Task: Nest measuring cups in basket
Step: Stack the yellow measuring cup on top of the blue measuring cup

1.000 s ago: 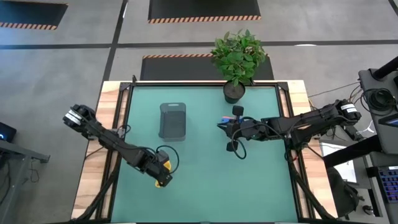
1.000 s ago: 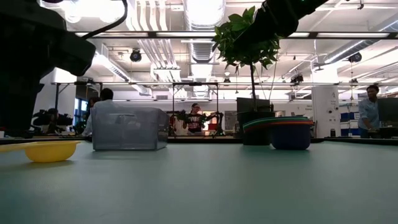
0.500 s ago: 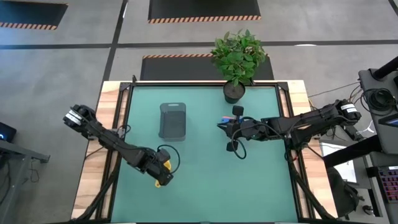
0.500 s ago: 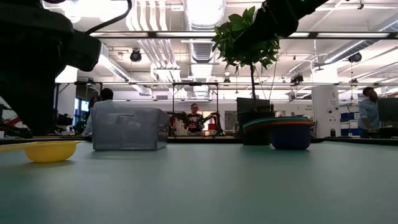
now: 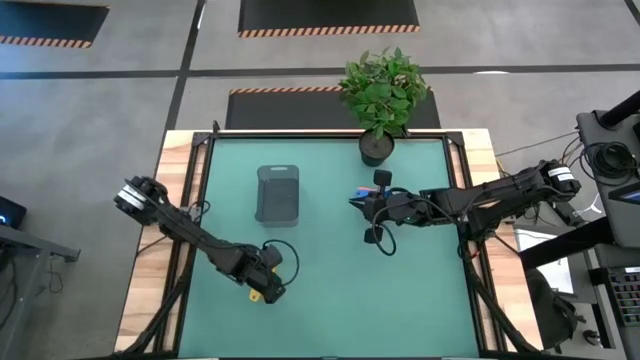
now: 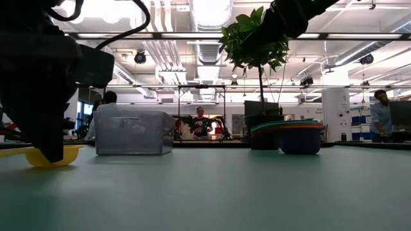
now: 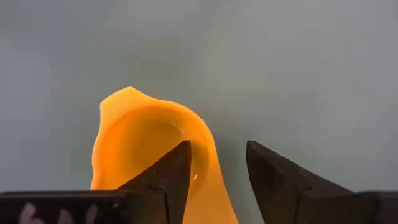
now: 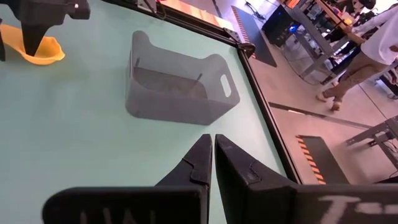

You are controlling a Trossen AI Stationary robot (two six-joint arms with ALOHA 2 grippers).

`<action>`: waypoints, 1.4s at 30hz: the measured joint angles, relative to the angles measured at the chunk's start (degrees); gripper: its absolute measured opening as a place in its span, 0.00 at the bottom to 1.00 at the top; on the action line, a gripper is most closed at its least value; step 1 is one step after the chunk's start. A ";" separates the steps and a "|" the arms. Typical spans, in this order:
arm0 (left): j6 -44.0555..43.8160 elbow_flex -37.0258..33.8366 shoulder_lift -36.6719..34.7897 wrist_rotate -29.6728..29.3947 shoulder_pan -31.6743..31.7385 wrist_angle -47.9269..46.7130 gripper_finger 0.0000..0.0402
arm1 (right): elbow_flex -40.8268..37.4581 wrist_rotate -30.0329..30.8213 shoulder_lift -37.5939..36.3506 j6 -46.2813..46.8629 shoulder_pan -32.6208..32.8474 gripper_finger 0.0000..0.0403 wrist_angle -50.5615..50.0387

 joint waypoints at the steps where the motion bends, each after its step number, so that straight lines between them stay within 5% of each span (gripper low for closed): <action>1: 0.00 0.00 0.12 -0.02 0.00 -0.02 0.33 | 0.00 0.00 0.00 -0.02 0.00 0.02 0.00; 14: -0.21 -0.07 0.11 -0.30 0.28 0.02 0.02 | 0.00 0.00 0.00 -0.44 -0.02 0.02 -0.02; 27: 5.60 4.38 -0.17 0.20 0.28 -8.45 0.01 | -0.01 0.00 -0.02 -0.46 -0.01 0.02 -0.66; 42: 34.78 23.03 -0.16 -3.77 4.85 -17.86 0.00 | -0.13 -0.02 -5.23 -0.02 3.14 0.02 -4.37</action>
